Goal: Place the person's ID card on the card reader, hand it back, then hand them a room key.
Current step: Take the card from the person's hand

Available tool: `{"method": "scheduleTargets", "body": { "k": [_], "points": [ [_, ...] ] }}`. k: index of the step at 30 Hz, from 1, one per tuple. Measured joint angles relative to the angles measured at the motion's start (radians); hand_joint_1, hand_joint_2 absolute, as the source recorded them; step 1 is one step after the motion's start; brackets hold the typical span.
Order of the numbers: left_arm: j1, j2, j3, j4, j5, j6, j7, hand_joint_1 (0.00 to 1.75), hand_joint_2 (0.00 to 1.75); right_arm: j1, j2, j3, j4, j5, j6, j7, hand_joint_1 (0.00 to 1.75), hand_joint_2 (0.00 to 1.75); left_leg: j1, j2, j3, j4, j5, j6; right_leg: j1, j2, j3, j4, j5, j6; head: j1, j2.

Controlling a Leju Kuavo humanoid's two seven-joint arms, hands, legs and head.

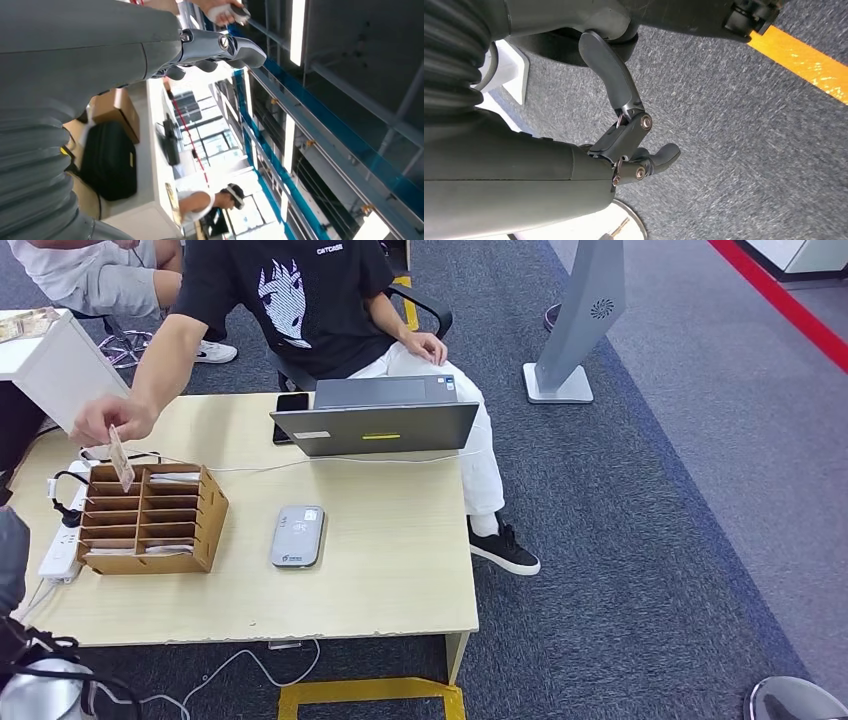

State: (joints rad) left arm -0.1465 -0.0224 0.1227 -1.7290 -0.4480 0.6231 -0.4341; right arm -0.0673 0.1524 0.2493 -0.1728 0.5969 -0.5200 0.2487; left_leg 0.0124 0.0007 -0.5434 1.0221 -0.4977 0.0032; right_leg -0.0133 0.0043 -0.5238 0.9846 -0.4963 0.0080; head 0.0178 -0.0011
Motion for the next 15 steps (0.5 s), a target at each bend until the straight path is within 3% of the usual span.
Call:
{"method": "scheduleTargets", "body": {
  "k": [7, 15],
  "points": [
    [-0.148, 0.011, -0.061, 0.117, -0.019, -0.026, 0.055, 0.0, 1.75, -0.01, 0.005, 0.002, -0.008, 0.002, 0.005, 0.015, 0.0, 1.75, 0.0, 0.001, -0.001, 0.0, 0.001, 0.0, 0.0, 0.001, 0.0, 0.0, 0.002, 0.0, 0.0, 0.0],
    [-0.191, 0.012, -0.083, 0.18, -0.017, -0.028, 0.057, 0.0, 1.75, -0.011, 0.005, 0.002, -0.009, 0.002, 0.007, 0.017, 0.0, 1.75, 0.0, 0.001, -0.002, 0.001, 0.001, 0.0, 0.0, 0.002, -0.001, 0.0, 0.002, 0.0, 0.0, 0.0]
  ]
}}
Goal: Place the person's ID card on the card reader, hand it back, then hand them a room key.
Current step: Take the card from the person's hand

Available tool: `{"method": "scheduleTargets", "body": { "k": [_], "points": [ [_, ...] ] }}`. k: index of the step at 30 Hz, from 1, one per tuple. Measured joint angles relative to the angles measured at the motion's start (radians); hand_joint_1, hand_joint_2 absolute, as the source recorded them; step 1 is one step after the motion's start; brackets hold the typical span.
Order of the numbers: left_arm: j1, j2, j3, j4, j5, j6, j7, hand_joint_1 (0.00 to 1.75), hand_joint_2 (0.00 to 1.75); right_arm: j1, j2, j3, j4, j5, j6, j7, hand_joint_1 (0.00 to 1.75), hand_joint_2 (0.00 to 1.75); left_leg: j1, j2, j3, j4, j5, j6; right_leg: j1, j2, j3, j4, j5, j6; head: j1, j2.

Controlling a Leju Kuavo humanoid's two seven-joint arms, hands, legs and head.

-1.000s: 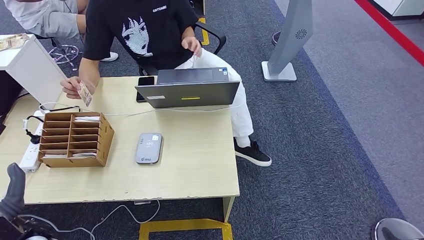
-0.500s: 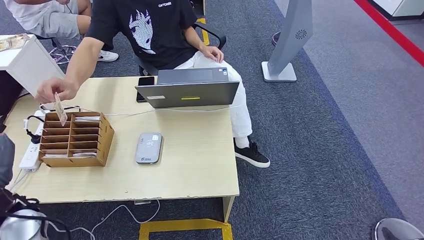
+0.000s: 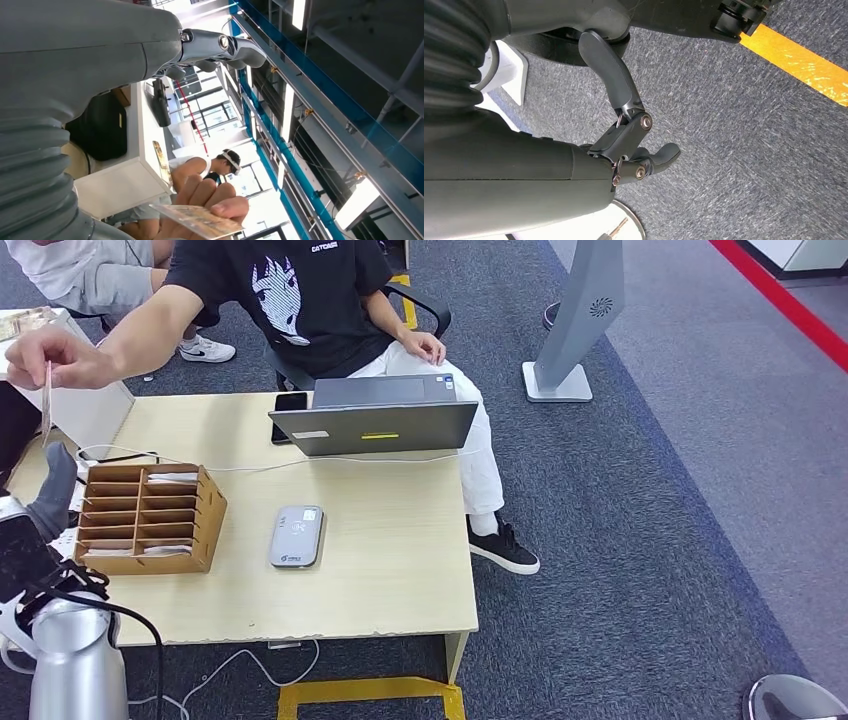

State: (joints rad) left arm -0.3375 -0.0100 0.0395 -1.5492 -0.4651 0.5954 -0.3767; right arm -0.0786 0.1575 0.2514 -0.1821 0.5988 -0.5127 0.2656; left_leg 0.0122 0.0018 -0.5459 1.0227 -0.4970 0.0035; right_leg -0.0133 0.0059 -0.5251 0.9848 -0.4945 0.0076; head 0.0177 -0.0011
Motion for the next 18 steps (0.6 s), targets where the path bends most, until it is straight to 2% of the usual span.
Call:
{"method": "scheduleTargets", "body": {
  "k": [9, 18],
  "points": [
    [-0.051, -0.004, -0.031, 0.085, 0.028, -0.02, 0.03, 0.0, 1.75, -0.003, 0.001, 0.0, 0.0, -0.001, 0.001, -0.002, 0.0, 1.75, 0.0, 0.0, -0.001, 0.0, 0.001, 0.0, 0.0, 0.0, -0.001, 0.0, 0.001, 0.0, 0.0, 0.0],
    [-0.058, -0.013, -0.049, 0.124, 0.036, -0.021, 0.031, 0.0, 1.75, -0.002, 0.001, -0.001, 0.0, -0.003, 0.002, 0.0, 0.0, 1.75, 0.0, 0.0, -0.003, 0.0, 0.001, 0.0, 0.0, 0.0, -0.003, 0.0, 0.001, 0.0, 0.0, 0.0]
  ]
}}
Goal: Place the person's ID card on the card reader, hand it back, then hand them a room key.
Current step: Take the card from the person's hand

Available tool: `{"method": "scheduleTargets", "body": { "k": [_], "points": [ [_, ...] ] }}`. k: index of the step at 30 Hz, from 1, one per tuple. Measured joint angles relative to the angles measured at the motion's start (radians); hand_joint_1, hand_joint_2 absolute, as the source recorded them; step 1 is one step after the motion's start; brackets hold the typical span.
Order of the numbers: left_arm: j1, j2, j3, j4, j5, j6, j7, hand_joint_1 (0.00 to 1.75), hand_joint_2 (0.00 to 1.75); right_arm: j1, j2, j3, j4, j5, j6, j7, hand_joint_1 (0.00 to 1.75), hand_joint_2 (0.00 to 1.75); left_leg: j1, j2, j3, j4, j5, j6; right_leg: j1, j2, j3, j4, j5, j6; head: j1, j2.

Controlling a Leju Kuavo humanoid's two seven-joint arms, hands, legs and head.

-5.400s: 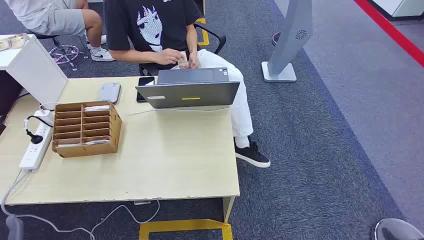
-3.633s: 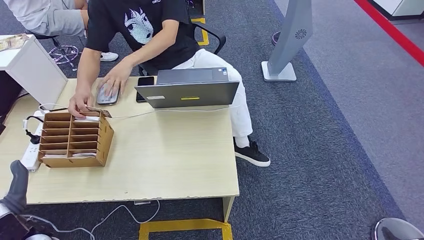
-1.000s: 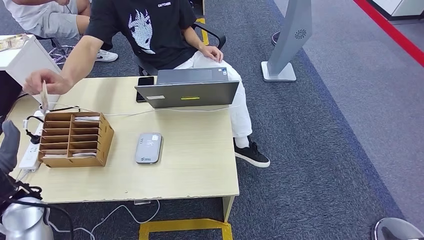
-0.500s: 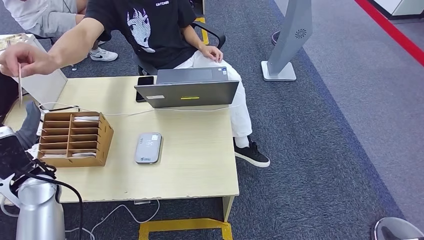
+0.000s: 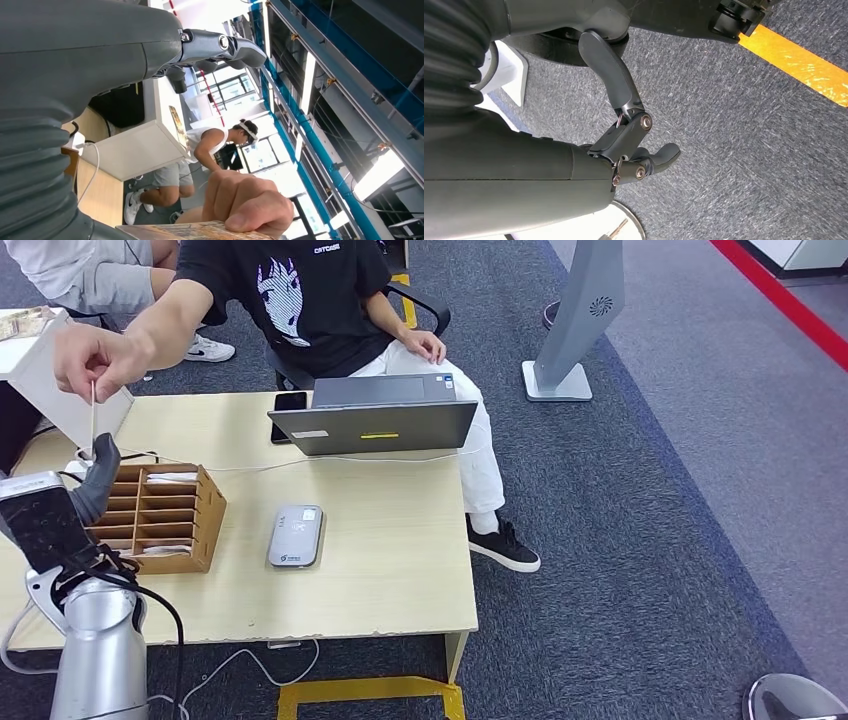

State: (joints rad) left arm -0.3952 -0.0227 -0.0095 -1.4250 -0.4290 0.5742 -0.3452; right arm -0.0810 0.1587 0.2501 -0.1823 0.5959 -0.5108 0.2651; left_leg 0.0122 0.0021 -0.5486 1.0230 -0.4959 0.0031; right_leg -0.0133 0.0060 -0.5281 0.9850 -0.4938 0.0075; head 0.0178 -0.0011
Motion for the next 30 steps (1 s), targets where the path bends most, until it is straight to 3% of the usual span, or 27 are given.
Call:
{"method": "scheduleTargets", "body": {
  "k": [5, 6, 9, 10, 30],
  "points": [
    [-0.001, -0.004, -0.006, 0.009, 0.008, 0.0, 0.0, 0.0, 1.75, 0.0, 0.0, -0.001, 0.0, 0.0, 0.002, 0.001, 0.0, 1.75, 0.0, 0.0, -0.001, 0.0, 0.0, 0.0, 0.0, 0.0, 0.0, 0.0, 0.0, 0.0, 0.0, 0.0],
    [-0.001, -0.004, -0.006, 0.009, 0.012, 0.0, 0.0, 0.13, 1.75, 0.0, 0.0, -0.001, 0.0, 0.0, 0.003, 0.001, 0.0, 1.75, 0.0, 0.0, -0.001, 0.0, 0.0, 0.0, 0.0, 0.0, 0.0, 0.0, 0.0, 0.0, 0.0, 0.0],
    [0.0, -0.005, -0.007, 0.01, 0.023, 0.003, -0.002, 1.44, 1.75, 0.0, 0.0, -0.001, 0.0, 0.001, 0.003, 0.001, 0.0, 1.75, 0.0, 0.0, -0.001, 0.0, 0.0, 0.0, 0.0, 0.0, 0.0, 0.0, 0.0, 0.0, 0.0, 0.0],
    [0.001, -0.005, -0.007, 0.011, 0.027, 0.006, -0.004, 1.75, 1.75, 0.0, 0.0, -0.001, 0.0, 0.001, 0.003, 0.001, 0.0, 1.75, 0.0, 0.0, -0.001, 0.0, 0.0, 0.0, 0.0, 0.0, 0.0, 0.0, 0.0, 0.0, 0.0, 0.0],
    [0.02, 0.002, -0.006, 0.012, 0.08, 0.068, -0.02, 1.75, 1.75, 0.0, 0.0, -0.008, 0.0, 0.003, -0.01, -0.024, 0.0, 1.75, 0.0, -0.001, -0.002, 0.0, 0.0, 0.0, 0.0, -0.001, 0.0, 0.0, 0.0, 0.0, 0.0, 0.0]
  ]
}}
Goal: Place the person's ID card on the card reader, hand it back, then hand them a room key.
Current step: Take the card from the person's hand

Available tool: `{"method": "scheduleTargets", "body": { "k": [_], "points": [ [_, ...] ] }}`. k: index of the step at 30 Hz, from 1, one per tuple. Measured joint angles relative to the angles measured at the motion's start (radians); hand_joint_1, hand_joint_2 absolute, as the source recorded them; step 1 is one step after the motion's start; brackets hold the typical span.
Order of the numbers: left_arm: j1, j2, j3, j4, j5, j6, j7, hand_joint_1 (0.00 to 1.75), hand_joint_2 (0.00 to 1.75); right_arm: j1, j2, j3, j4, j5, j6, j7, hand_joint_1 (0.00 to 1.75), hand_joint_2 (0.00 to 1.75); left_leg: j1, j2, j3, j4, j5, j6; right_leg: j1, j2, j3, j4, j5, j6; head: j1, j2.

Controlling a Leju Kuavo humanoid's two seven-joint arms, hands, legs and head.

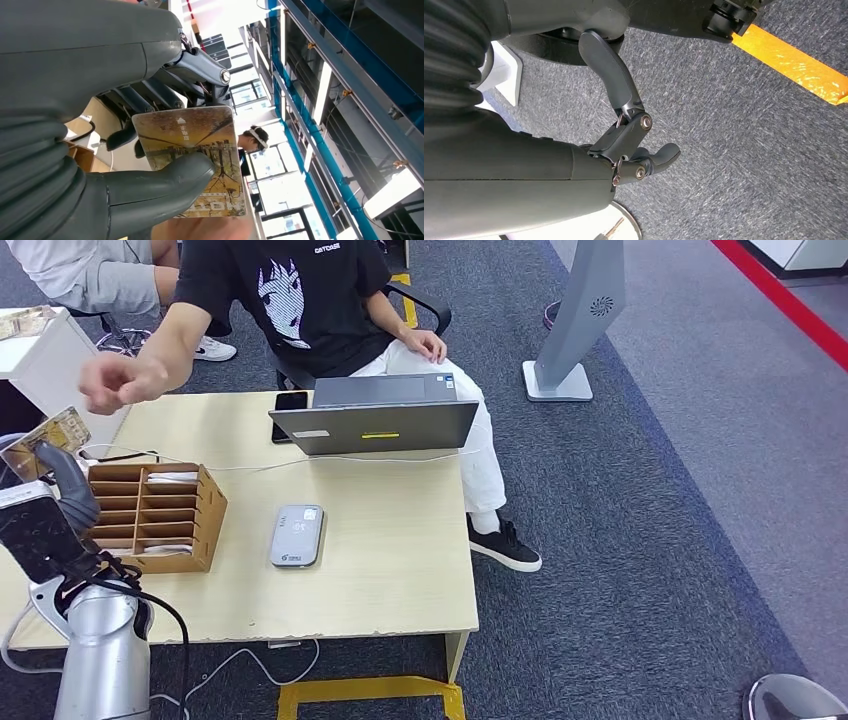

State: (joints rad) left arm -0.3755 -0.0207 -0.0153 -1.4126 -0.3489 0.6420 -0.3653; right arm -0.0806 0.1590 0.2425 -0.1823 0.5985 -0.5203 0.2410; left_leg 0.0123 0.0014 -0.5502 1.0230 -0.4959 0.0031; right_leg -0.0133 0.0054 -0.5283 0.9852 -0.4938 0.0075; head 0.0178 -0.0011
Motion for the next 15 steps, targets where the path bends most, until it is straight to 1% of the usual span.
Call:
{"method": "scheduleTargets", "body": {
  "k": [15],
  "points": [
    [0.017, 0.0, 0.0, 0.0, -0.011, -0.003, -0.011, 1.75, 1.75, 0.0, 0.002, -0.016, -0.001, 0.001, 0.0, -0.002, 0.0, 1.75, 0.0, 0.0, 0.0, 0.0, 0.0, 0.0, 0.0, 0.0, 0.0, 0.0, 0.0, 0.0, 0.0, 0.0]
  ]
}}
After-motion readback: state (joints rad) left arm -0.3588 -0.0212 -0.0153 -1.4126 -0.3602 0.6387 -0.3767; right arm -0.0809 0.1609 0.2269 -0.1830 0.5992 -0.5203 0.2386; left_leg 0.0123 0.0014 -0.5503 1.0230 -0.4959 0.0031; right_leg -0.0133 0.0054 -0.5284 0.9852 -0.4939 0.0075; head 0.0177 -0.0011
